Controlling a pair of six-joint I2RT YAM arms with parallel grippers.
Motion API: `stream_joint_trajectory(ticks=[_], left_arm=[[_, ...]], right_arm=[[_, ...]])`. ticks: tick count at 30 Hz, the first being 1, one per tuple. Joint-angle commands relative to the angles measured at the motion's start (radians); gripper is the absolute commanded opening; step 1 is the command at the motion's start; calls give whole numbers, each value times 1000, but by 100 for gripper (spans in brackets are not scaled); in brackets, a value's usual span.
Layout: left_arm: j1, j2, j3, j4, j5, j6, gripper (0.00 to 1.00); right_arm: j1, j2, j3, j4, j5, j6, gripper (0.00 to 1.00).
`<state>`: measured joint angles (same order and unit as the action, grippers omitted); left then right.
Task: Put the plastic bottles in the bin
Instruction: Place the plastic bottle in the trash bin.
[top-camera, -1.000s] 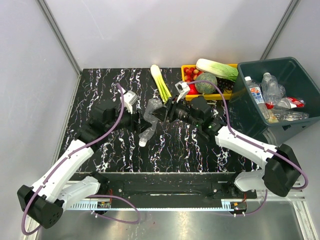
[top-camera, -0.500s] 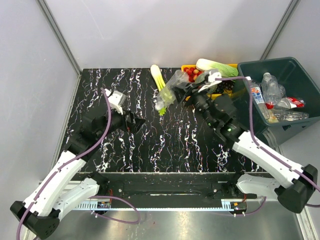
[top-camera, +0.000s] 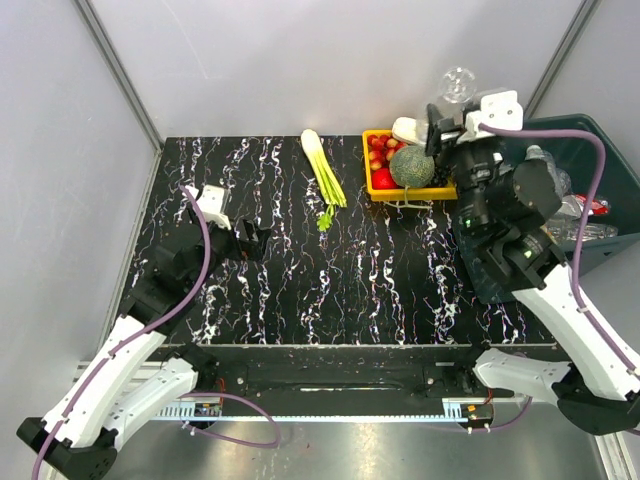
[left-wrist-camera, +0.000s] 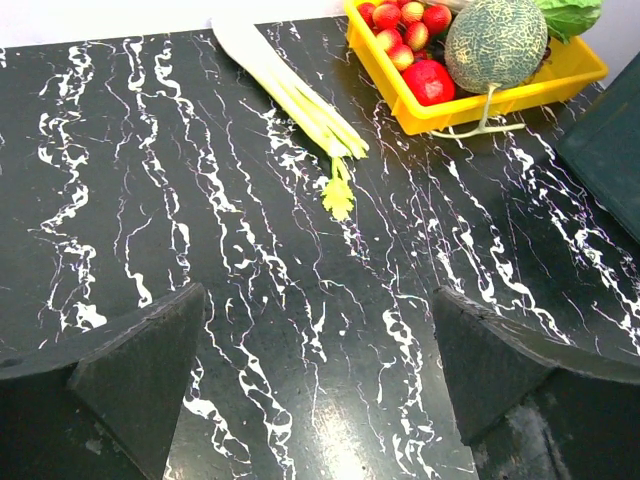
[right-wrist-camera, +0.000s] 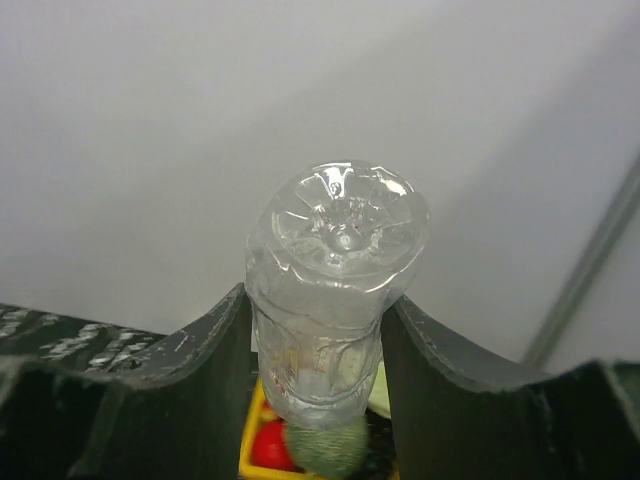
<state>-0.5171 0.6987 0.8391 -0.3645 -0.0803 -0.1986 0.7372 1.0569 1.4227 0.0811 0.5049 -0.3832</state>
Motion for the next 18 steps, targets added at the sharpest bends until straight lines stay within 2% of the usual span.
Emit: stream_joint_trajectory(ticks=[1,4,7,11,18], left_arm=[[-3,-16,-6,52,-52,8,99],[-1,-16,-5,50,-50,5,99],[-3,-18,-3,47,-58,7,99],[-3,-19,-5,52,-58,10,99],[-3,-28,-1,45,-62,14,99]], right_arm=[[-70,46,168,-237,127,-178,48],[-117,67,229,-345,173,-203,48],[-192,74,226,-359,202,-243,49],[-352,83,240,-360,162,-279,49],[-504,181,374,-441,187,-332,52]])
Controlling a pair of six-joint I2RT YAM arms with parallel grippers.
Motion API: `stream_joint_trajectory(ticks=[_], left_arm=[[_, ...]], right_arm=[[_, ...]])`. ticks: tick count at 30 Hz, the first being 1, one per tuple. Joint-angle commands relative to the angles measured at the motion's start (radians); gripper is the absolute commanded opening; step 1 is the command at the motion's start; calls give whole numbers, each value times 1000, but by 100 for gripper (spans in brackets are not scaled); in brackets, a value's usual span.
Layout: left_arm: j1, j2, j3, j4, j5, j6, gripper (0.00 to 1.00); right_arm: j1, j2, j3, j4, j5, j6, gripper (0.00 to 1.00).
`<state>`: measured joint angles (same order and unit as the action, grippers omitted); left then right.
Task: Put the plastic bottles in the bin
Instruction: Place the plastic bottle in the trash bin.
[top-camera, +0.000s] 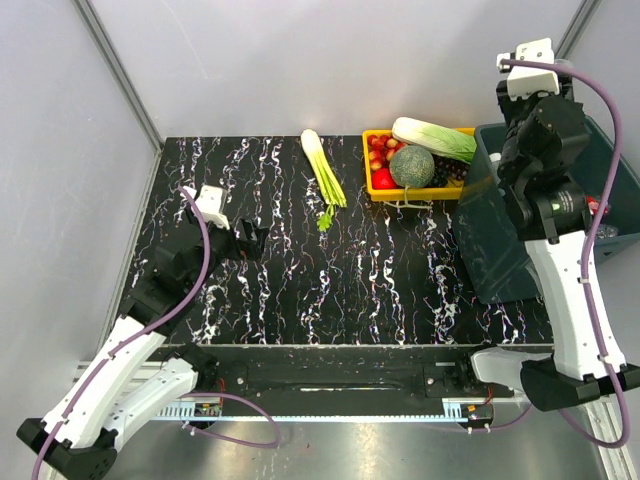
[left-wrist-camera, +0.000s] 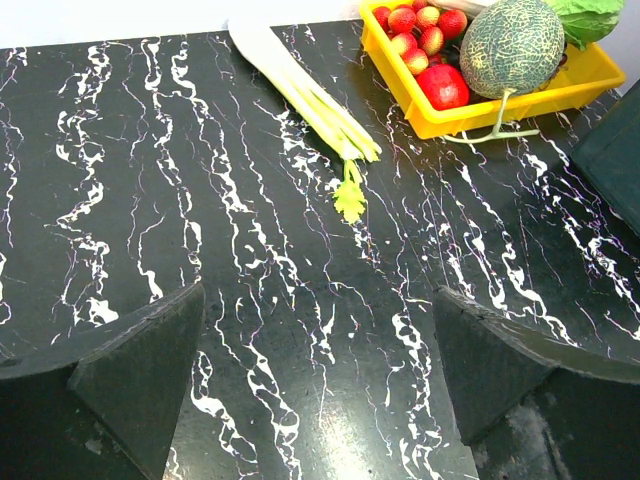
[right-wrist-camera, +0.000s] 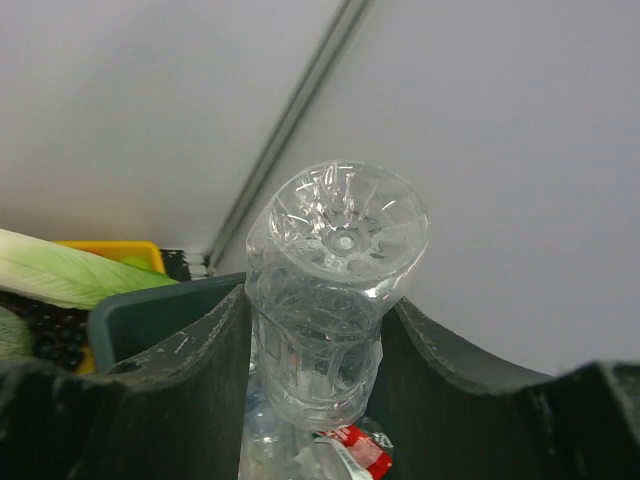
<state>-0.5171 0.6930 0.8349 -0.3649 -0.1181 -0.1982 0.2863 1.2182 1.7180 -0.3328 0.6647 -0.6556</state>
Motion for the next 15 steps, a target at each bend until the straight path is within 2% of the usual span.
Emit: stream_joint_trajectory(ticks=[1,6,11,13,15], left_arm=[[-3,-26,1,49,-26,16,99],[-3,-35,0,55,-25,19,99],[-3,-23,-2,58,-3,14,99],[-3,-21,1,53,5,13,99],[-1,-23,0,55,3,11,99]], right_arm=[[-67,24,80,-41,30,-58,52],[-185,20,48,-94,62,-26,54],[-384,-14,8,-195,-72,112,60],[-404,-20,-12,-216,-97,145,64],[-404,-5,-15,-247,-85,175,74]])
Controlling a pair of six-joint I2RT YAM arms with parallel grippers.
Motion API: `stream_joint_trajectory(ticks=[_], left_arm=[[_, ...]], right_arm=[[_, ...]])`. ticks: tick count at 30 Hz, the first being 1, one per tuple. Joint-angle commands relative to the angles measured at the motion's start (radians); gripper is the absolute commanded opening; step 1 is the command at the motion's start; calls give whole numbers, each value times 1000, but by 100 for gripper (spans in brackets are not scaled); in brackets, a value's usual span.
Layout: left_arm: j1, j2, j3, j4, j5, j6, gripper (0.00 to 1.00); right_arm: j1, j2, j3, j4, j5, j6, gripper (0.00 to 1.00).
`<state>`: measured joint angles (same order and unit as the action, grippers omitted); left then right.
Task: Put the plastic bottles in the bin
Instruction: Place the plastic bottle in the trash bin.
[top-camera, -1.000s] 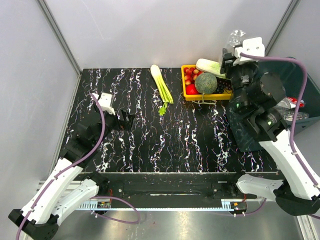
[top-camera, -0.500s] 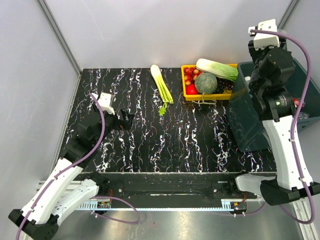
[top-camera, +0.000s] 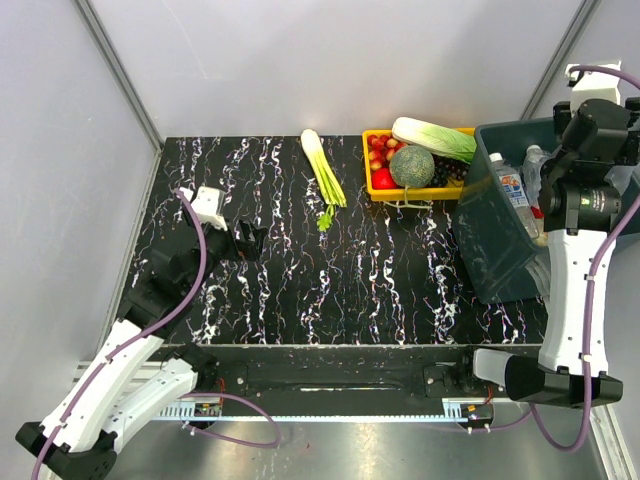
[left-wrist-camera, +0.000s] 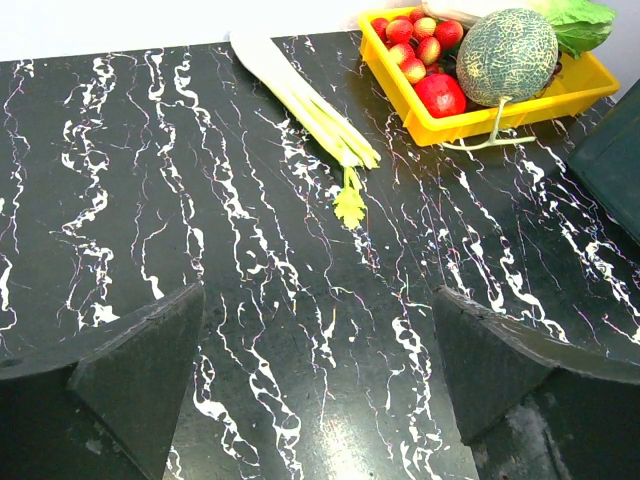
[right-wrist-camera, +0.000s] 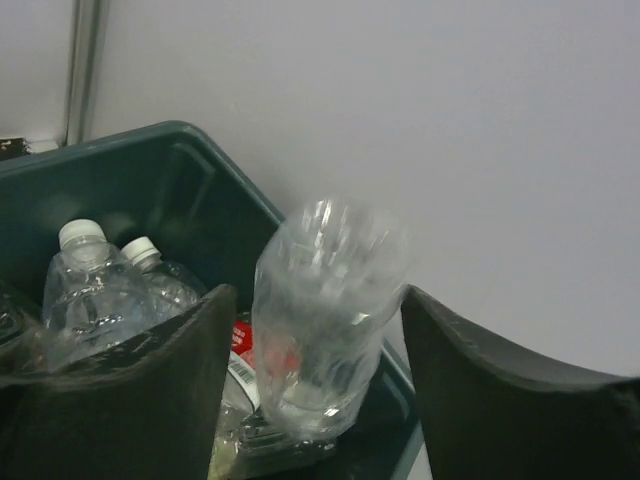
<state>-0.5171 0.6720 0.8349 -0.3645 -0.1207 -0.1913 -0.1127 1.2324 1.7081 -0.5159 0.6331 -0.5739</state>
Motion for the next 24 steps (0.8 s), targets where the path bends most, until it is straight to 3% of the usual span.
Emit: stream_joint_trajectory(ticks=[1,6,10,18,24], left_arm=[[-3,-5,0,55,0,4,99],[-3,-25,-8,61,-22,6,99],[-3,-15,-8,62,-16,6,99],[-3,-29,-6,55,-31,12,99],[-3,-31,-17,70,-20,1,99]], right_arm=[[-5,-5,11,-100,-47,112,78],[-5,36,74,-208,-50,181,93],[-5,18,100,-236,-104,250,95],[-4,53,281,-394,-378,466,96],[27,6,213,-323,-656,630,99]])
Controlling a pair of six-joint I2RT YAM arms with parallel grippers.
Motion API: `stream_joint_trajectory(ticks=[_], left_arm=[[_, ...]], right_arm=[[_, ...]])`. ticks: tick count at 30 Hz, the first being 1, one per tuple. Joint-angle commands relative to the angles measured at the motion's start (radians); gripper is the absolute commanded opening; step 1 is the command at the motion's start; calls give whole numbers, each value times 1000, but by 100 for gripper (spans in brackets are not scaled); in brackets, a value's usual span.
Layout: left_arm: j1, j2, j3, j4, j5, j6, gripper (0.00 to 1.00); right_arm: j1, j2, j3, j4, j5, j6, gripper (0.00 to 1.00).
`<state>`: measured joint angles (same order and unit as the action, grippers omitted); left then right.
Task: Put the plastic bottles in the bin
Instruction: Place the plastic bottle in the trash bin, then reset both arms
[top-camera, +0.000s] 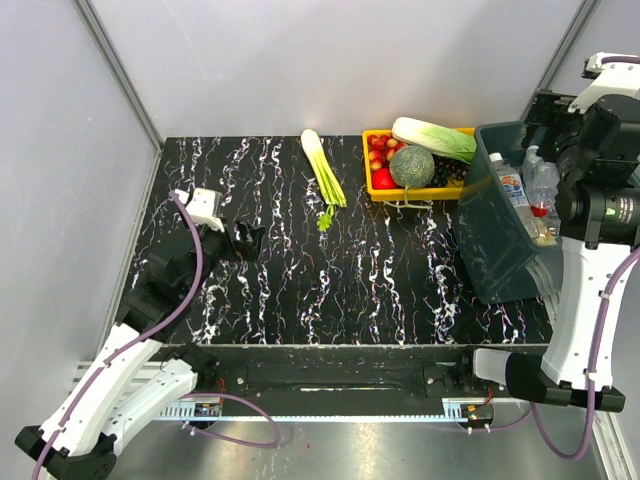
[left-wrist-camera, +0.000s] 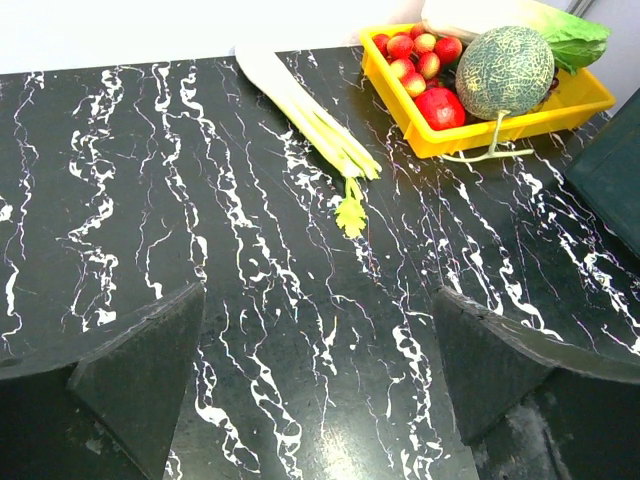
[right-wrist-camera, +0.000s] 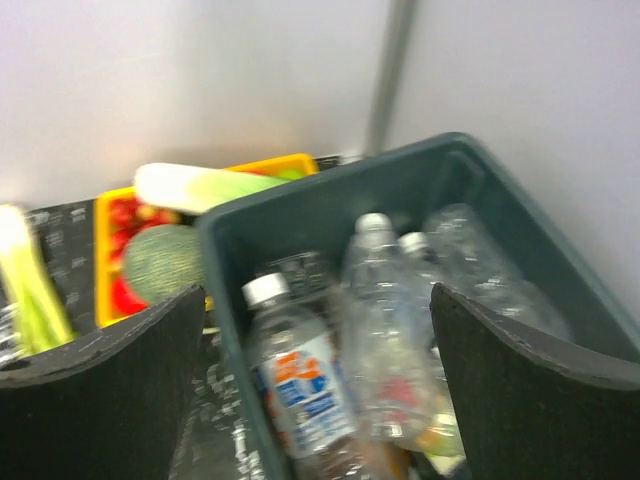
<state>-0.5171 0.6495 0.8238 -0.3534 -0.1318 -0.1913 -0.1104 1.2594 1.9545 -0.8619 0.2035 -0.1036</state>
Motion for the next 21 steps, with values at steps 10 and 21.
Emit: stream_joint_trajectory(ticks=[10,21], left_arm=[[-3,-14,0,57,4,4,99],[0,-45,-8,70,3,6,99]], right_arm=[[84,-187,-454,367,-782,484,100],[367,-259,-761,520,-717,600,99]])
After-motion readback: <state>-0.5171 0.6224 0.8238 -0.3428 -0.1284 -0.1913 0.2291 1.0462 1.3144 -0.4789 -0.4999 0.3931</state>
